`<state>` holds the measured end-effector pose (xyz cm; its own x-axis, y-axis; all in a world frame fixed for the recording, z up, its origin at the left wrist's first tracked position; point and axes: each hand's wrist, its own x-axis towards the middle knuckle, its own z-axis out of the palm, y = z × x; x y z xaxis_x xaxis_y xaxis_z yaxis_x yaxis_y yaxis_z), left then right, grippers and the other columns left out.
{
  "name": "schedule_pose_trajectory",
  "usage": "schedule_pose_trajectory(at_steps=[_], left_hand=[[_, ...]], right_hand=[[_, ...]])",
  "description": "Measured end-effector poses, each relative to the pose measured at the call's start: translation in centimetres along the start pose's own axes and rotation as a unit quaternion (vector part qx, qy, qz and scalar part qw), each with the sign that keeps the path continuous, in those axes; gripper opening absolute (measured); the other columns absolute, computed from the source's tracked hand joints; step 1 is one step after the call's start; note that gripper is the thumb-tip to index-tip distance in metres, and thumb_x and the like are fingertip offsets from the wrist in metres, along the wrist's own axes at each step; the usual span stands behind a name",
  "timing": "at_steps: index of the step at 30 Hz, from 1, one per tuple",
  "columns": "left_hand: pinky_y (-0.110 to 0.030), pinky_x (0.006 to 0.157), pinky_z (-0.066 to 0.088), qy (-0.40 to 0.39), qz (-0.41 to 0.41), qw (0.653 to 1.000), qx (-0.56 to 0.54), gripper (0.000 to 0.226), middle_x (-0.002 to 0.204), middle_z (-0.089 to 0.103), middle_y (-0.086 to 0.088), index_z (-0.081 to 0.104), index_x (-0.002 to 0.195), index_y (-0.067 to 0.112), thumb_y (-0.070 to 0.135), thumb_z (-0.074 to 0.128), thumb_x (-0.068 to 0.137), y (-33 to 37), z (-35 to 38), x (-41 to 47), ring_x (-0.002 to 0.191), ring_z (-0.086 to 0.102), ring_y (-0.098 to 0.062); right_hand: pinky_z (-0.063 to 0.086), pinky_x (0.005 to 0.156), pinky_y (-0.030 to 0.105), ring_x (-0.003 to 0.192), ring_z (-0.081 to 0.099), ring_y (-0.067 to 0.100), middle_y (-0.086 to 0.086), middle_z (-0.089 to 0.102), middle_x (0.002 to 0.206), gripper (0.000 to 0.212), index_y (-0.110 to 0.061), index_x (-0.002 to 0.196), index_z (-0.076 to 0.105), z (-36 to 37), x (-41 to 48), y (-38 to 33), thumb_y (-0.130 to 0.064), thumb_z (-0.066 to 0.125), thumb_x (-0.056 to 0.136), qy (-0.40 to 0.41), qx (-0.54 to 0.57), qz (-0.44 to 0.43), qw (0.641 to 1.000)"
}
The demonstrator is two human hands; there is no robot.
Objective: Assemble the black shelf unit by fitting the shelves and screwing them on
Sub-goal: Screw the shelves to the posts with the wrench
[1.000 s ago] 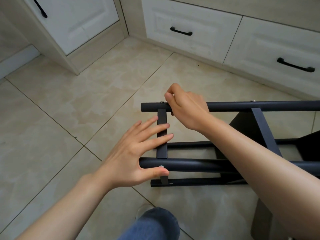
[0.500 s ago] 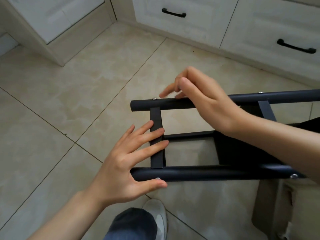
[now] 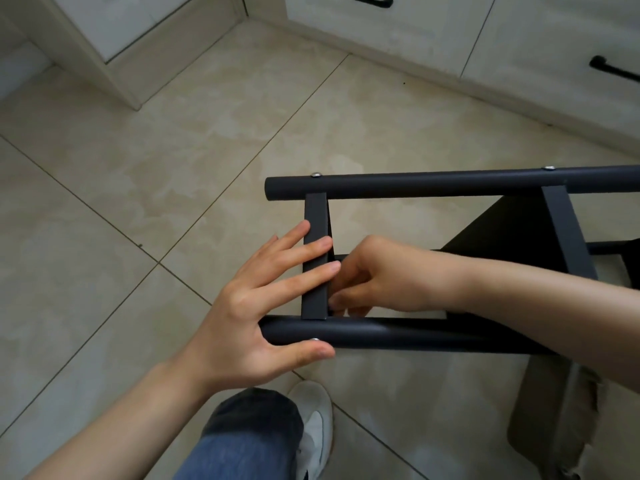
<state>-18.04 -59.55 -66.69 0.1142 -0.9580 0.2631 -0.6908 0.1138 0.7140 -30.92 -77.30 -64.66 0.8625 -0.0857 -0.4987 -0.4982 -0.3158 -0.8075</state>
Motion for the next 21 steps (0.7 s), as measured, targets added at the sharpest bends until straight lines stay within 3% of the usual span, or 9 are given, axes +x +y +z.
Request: schedule_pose_trajectory(at_steps=[2,5,10,17,21], left_hand=[[-0.067,0.114,0.032,0.002,-0.001,1.0,-0.001,0.072,0.155,0.046,-0.005,0.048,0.143,0.014,0.054,0.069,0.087,-0.09,0.04,-0.02,0.152,0.029,-0.031],[-0.063,0.116,0.031,0.006,0.0,1.0,-0.005,0.071,0.154,0.046,-0.006,0.05,0.142,0.012,0.053,0.07,0.088,-0.11,0.18,0.0,0.151,0.029,-0.032],[-0.045,0.12,0.031,0.003,-0.003,1.0,-0.004,0.065,0.152,0.047,-0.009,0.056,0.136,0.008,0.051,0.069,0.089,0.16,0.23,0.12,0.151,0.03,-0.032],[-0.045,0.12,0.031,0.005,-0.003,1.0,0.003,0.066,0.152,0.047,-0.01,0.056,0.136,0.007,0.05,0.07,0.088,0.18,0.21,0.05,0.151,0.03,-0.032],[-0.043,0.121,0.03,0.003,-0.006,1.0,0.003,0.067,0.152,0.046,-0.01,0.056,0.136,0.006,0.049,0.071,0.087,0.25,0.18,0.03,0.151,0.029,-0.032]], right_hand=[[0.06,0.083,0.034,0.083,0.073,0.027,0.02,0.074,0.09,0.014,0.0,0.095,0.077,0.44,0.64,-0.07,-0.009,0.066,0.091,-0.007,0.021,-0.004,1.0],[0.059,0.073,0.021,0.07,0.07,0.01,0.014,0.075,0.083,0.013,-0.009,0.082,0.078,0.4,0.67,0.25,-0.008,0.067,0.09,-0.017,0.06,-0.009,0.998],[0.058,0.074,0.02,0.077,0.071,0.009,0.007,0.077,0.09,0.015,-0.01,0.095,0.078,0.18,0.6,0.76,-0.016,0.064,0.094,-0.031,0.082,-0.014,0.996],[0.053,0.068,0.017,0.07,0.064,0.003,0.006,0.075,0.084,0.015,-0.007,0.094,0.078,-0.02,0.5,0.35,-0.014,0.064,0.094,-0.033,0.053,-0.042,0.997],[0.055,0.074,0.021,0.079,0.067,0.007,0.003,0.076,0.091,0.023,-0.006,0.101,0.075,0.05,0.49,0.3,-0.021,0.058,0.099,-0.069,0.093,-0.006,0.993]])
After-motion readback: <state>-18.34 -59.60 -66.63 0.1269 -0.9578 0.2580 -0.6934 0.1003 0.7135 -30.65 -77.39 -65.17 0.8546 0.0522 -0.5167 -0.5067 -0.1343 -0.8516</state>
